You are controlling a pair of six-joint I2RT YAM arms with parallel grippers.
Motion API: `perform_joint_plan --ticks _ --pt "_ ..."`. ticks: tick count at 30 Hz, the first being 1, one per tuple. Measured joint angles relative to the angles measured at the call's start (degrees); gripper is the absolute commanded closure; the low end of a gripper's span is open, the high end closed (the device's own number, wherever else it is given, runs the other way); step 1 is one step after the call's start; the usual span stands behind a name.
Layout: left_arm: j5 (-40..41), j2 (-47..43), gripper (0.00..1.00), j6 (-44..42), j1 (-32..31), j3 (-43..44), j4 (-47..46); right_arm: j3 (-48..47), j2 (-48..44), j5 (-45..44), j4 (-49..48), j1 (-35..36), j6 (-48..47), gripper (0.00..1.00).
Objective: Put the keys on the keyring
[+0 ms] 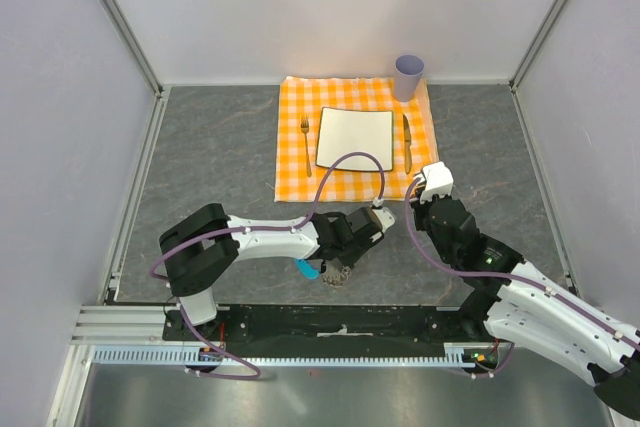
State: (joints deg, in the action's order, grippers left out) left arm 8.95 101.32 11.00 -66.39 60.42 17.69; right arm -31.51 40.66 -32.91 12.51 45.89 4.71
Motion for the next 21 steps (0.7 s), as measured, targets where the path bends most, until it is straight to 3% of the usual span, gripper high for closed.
perform_joint_plan --ticks 7,11,21 --pt "1.1 -0.3 0.91 0.1 0.0 0.0 0.2 0.0 0.0 0.2 0.0 0.0 0.0 1.0" --pt "1.4 -1.1 0.8 0.1 0.8 0.0 0.7 0.2 0.0 0.8 0.0 0.0 0.0 1.0" --pt "1.4 -2.1 0.73 0.6 3.6 -1.2 0.9 0.2 0.3 1.7 0.0 0.0 0.0 1.0"
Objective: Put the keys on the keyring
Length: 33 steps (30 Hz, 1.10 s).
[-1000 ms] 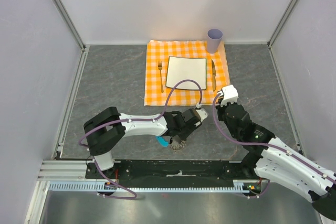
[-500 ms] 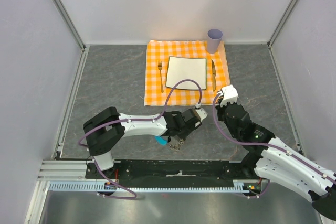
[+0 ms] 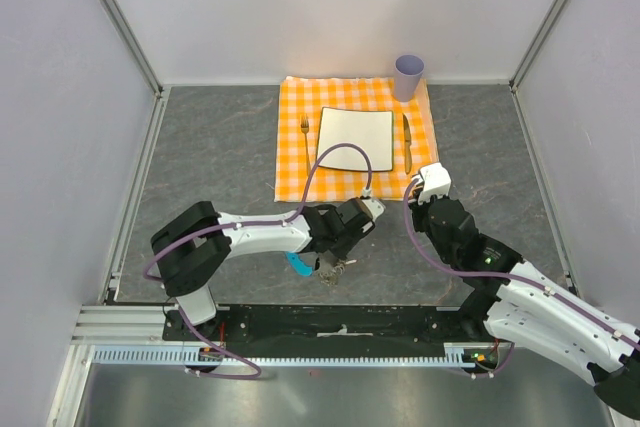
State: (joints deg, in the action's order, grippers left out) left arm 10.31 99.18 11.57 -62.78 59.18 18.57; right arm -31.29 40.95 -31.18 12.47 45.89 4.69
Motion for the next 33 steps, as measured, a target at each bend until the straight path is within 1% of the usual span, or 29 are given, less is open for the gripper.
perform_joint_plan --ticks 6,10,13,14,17,33 --pt "-0.4 -0.3 0.68 0.0 0.0 -1.4 0.0 0.0 0.3 0.5 0.0 0.0 0.0 1.0" --pt "-1.3 -1.0 0.67 0.0 0.0 -2.1 0.2 0.0 0.6 0.7 0.0 0.0 0.0 1.0" --pt "-1.6 -1.9 0.69 0.0 0.0 -2.2 0.1 0.0 0.7 0.8 0.0 0.0 -0.1 1.0" --pt "-1.6 -2.2 0.72 0.0 0.0 -2.2 0.1 0.0 0.7 0.8 0.0 0.0 -0.2 1.0" --pt "-1.7 -2.3 0.74 0.0 0.0 -2.2 0.2 0.0 0.7 0.9 0.0 0.0 -0.2 1.0" --pt "-1.9 -2.2 0.74 0.0 0.0 -3.0 0.5 0.0 0.8 1.2 0.0 0.0 -0.2 1.0"
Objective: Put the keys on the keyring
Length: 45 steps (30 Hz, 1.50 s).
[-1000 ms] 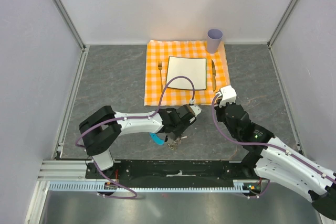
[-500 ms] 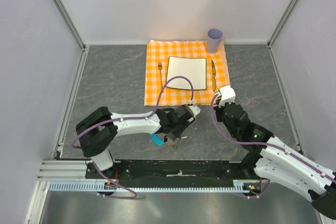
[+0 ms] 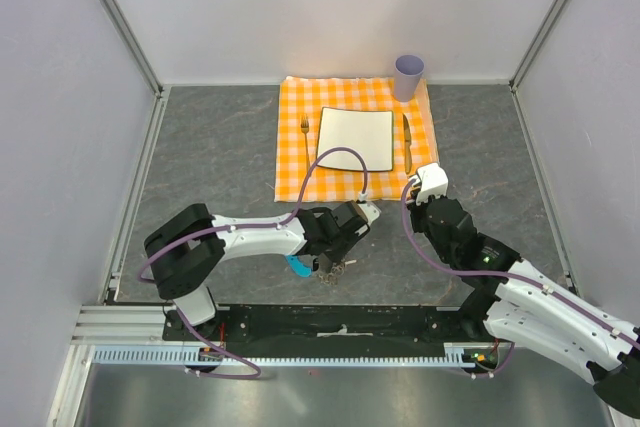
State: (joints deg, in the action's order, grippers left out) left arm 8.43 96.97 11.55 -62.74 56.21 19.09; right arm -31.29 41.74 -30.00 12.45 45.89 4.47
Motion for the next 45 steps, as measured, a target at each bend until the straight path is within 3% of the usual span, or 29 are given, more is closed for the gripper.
perform_joint_plan --ticks 7,13,19,23,31,38,45 --pt "0.4 0.3 0.86 0.0 0.0 0.0 0.1 0.0 0.0 0.2 0.0 0.0 0.0 1.0" --pt "0.5 -0.3 0.9 0.0 0.0 -1.2 -1.3 0.0 0.0 0.4 0.0 0.0 -0.1 1.0" --pt "0.4 -6.2 0.98 -1.2 0.0 -6.9 -4.6 0.0 -0.4 1.9 0.0 0.0 -0.7 1.0" --pt "-1.0 -12.4 0.98 -3.7 0.7 -12.0 -9.4 0.0 -2.1 4.1 -0.5 0.0 -1.7 1.0" --pt "-19.8 -28.0 0.98 -11.1 13.1 -25.2 -26.4 0.0 -3.5 17.2 -2.1 0.0 -6.3 1.0" --pt "-34.2 -30.4 0.98 -20.3 14.0 -27.6 -35.8 -1.9 3.0 33.9 -0.5 0.0 -11.1 1.0" --pt "-41.6 -30.3 0.98 -25.9 14.0 -27.6 -40.2 -5.7 8.2 44.5 2.0 0.0 -15.7 1.0"
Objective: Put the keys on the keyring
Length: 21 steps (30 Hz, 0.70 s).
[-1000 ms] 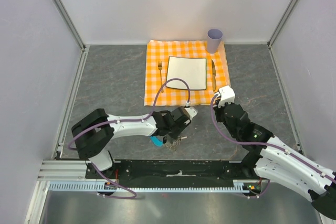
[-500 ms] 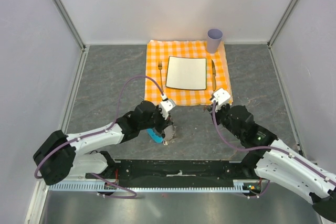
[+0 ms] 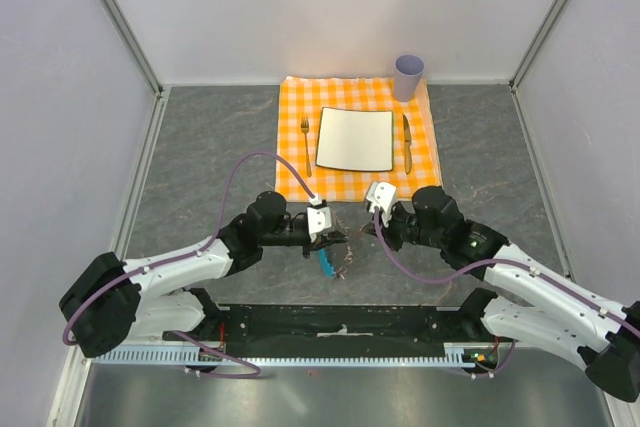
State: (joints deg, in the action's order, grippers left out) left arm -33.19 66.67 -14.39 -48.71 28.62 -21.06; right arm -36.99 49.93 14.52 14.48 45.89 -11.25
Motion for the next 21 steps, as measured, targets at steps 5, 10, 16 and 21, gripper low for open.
perform_joint_plan --ticks 5,10,16,21 --pt "-0.3 0.0 0.98 -1.7 0.0 0.0 -0.4 -2.3 1.5 5.5 1.3 0.0 -2.6 1.0" --pt "-0.3 -0.1 0.98 -3.2 0.0 0.0 -0.5 -4.0 2.4 9.5 2.5 0.0 -4.8 1.0" --pt "-0.3 -0.1 0.98 -4.3 0.0 0.0 -0.5 -4.0 4.7 11.3 4.4 0.0 -6.0 1.0" --pt "-0.4 -0.2 0.98 -4.6 0.0 -0.2 -0.5 -4.0 5.6 11.8 4.9 0.0 -6.3 1.0"
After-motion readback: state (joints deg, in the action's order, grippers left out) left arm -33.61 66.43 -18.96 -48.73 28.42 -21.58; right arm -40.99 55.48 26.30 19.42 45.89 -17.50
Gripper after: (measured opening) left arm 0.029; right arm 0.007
